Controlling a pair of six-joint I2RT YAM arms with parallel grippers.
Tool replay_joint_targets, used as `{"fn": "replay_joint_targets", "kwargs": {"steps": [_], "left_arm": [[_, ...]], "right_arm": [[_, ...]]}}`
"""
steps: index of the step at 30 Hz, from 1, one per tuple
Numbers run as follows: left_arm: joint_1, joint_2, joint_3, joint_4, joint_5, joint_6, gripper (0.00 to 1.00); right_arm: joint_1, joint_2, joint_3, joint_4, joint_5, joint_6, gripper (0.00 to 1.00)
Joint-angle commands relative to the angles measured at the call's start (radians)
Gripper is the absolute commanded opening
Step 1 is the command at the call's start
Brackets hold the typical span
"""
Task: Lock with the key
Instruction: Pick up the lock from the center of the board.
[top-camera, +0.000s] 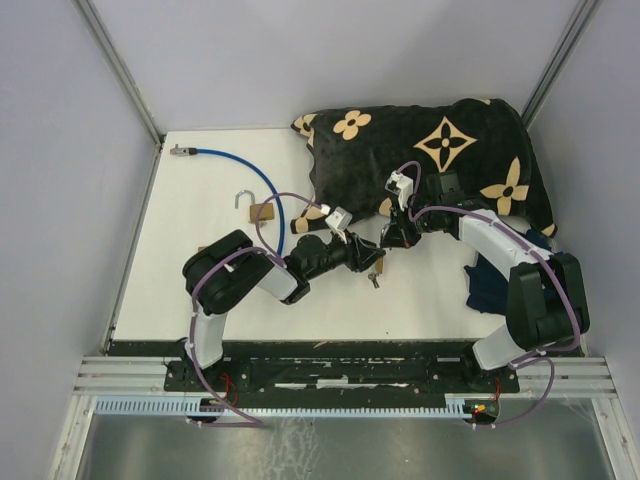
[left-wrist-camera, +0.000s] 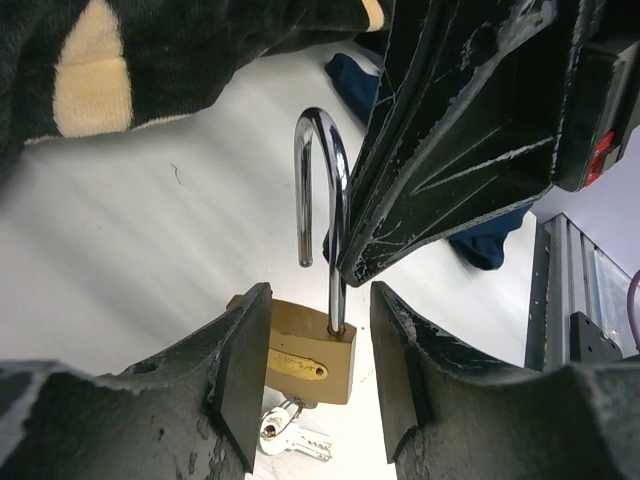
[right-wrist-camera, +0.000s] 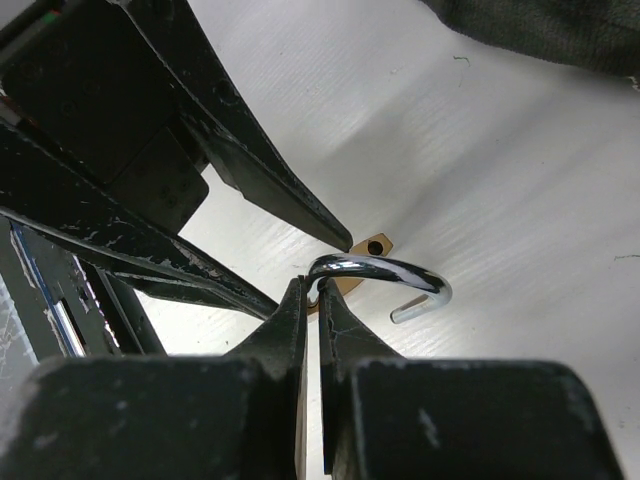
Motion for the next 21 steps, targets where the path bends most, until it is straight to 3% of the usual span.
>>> {"fn": "replay_joint_targets", "kwargs": {"steps": [1, 9, 13, 21], "left_arm": [[-0.008, 0.014, 0.037, 0.013, 0.034, -0.040, 0.50], [-0.010, 0.040, 0.069, -0.005, 0.051, -0.050, 0.40], [-0.009, 0.043, 0.073, -0.013, 0.058, -0.051, 0.30], [-0.010, 0.041, 0.067, -0.015, 0.063, -0.051, 0.26]], "right_arm": [[0.007, -0.013, 0.023, 0.047, -0.035, 0.004, 0.02], [0.011, -0.013, 0.023, 0.047, -0.031, 0.002, 0.02], [0.013, -0.011, 0.025, 0.045, -0.028, 0.001, 0.02], [0.015, -0.014, 0.023, 0.049, -0.020, 0.006, 0.02]]}}
